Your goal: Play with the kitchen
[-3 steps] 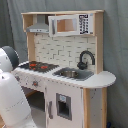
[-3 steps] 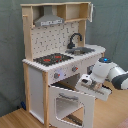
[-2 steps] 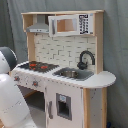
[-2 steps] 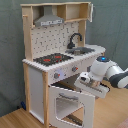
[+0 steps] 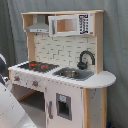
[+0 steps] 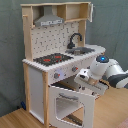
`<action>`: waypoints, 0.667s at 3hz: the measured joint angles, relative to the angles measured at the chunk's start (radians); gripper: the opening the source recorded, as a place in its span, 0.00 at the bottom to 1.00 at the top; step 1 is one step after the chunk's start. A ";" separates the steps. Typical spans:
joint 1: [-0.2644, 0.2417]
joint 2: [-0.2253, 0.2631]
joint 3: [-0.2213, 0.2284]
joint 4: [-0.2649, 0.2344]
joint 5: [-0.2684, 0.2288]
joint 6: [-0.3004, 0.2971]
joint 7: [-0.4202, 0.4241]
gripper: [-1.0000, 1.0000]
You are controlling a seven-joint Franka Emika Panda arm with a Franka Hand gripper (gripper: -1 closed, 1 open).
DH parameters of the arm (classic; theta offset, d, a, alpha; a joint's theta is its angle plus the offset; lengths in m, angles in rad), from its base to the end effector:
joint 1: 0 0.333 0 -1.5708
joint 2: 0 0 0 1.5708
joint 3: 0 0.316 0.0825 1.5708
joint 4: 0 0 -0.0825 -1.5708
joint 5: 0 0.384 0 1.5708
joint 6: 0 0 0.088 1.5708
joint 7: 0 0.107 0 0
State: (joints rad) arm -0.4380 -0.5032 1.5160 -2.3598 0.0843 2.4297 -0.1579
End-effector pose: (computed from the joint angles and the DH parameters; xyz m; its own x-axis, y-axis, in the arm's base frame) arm 0.2360 0.4483 0.3472 0.3581 0.9325 0.0480 0.8308 -0.3417 0.4393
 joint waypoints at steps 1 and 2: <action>0.008 -0.072 -0.014 0.023 -0.017 -0.069 -0.001 1.00; 0.029 -0.132 -0.051 0.040 -0.060 -0.149 -0.001 1.00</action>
State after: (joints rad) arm -0.4095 -0.6352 1.4653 -2.3194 0.0240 2.2804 -0.1594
